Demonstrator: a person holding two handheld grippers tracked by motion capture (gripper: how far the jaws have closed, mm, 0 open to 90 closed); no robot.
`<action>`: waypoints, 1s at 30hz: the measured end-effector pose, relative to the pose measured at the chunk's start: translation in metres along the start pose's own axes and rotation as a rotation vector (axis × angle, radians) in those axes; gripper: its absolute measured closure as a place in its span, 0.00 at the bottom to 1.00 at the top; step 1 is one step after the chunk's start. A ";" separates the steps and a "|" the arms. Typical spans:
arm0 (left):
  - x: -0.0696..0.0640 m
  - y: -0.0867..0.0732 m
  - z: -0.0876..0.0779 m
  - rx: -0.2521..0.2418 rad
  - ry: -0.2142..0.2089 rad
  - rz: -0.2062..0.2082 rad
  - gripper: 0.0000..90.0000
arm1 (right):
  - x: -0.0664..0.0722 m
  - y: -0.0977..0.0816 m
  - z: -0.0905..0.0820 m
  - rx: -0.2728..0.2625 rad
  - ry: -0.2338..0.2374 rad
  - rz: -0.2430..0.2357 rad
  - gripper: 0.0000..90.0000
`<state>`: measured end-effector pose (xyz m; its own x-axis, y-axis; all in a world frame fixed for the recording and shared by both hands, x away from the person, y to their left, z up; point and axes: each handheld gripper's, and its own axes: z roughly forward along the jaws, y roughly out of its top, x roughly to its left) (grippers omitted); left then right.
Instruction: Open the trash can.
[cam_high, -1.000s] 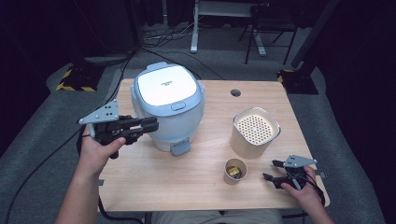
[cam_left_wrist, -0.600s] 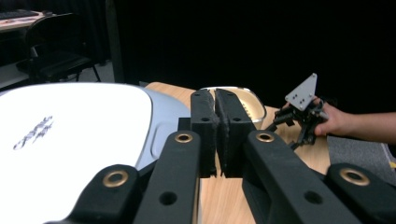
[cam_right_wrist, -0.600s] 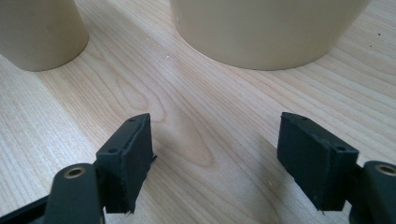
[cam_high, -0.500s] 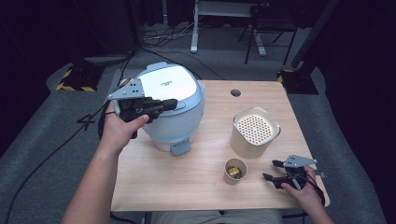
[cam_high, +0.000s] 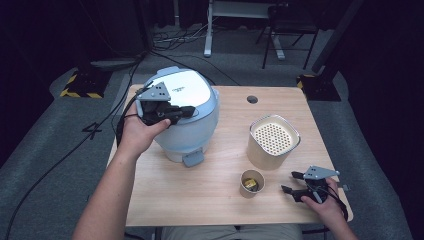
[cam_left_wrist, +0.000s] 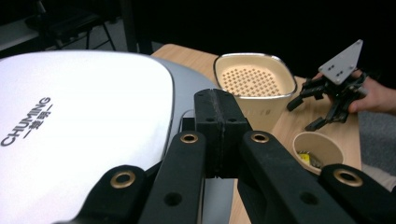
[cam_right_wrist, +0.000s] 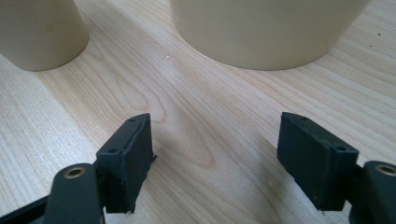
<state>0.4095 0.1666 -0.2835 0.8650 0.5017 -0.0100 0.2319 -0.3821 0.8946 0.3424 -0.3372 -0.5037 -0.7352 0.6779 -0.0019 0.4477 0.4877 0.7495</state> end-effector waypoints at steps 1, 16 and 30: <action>0.000 0.000 0.000 0.006 0.008 0.002 1.00 | 0.000 0.000 0.000 0.000 0.000 0.000 0.30; -0.004 -0.001 0.004 0.029 0.009 0.007 1.00 | 0.000 0.000 0.000 0.000 0.000 0.000 0.30; -0.034 -0.010 -0.002 -0.058 -0.104 0.037 0.57 | 0.000 0.000 0.000 0.000 -0.001 0.001 0.31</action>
<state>0.3770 0.1551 -0.2908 0.9146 0.4038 -0.0197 0.1750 -0.3517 0.9196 0.3424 -0.3371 -0.5036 -0.7344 0.6787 -0.0018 0.4483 0.4871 0.7495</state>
